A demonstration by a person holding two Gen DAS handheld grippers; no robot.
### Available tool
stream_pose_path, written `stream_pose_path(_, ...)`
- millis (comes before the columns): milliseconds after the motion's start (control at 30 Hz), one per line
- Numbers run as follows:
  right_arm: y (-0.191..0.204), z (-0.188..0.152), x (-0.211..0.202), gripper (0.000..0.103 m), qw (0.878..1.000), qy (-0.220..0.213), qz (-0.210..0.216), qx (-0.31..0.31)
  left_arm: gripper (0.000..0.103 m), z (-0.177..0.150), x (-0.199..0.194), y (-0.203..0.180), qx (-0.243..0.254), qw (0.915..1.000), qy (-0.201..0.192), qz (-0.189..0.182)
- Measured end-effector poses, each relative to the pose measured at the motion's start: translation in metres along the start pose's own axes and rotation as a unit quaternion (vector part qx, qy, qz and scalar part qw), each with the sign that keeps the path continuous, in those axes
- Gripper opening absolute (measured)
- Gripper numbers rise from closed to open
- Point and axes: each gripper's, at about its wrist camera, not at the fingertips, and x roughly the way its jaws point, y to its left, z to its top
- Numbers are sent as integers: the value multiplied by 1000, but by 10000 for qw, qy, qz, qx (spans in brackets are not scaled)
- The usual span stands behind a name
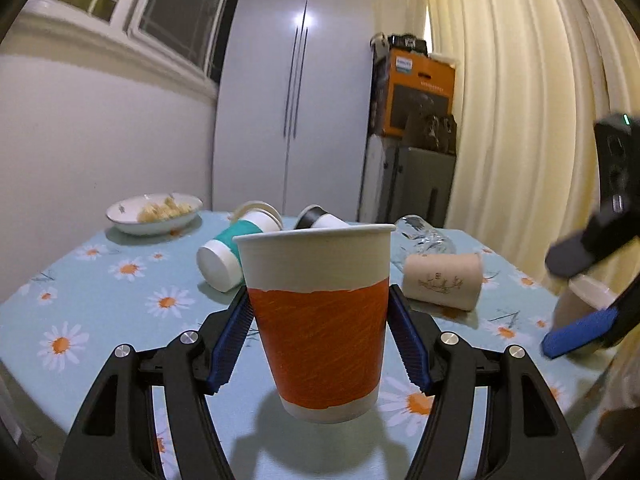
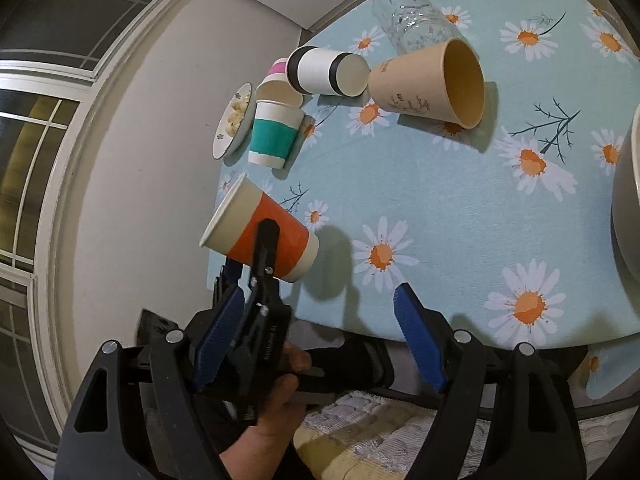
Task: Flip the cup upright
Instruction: 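Grasp the orange cup with the left gripper and set it upright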
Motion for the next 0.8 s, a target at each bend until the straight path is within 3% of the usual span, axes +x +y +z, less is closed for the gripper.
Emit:
stream_pose_path(167,-6,0,4,77,9999,24,-73,95,65,-21,-2,-7,209,9983,-363,410)
stream_pose_path(467,-7,3,17,77,9996,147,-254,56,66,-34,3,-10,351,9960,-575,592)
stream_pose_path(633,-7,3,20,77,9994,193,-298,30,66,-37,0,-12,430,9955,-599,591)
stream_pose_path(800,-10,3,19,77,9992,168,-346,59,65,-43,2,-12,429,9970,-384,520)
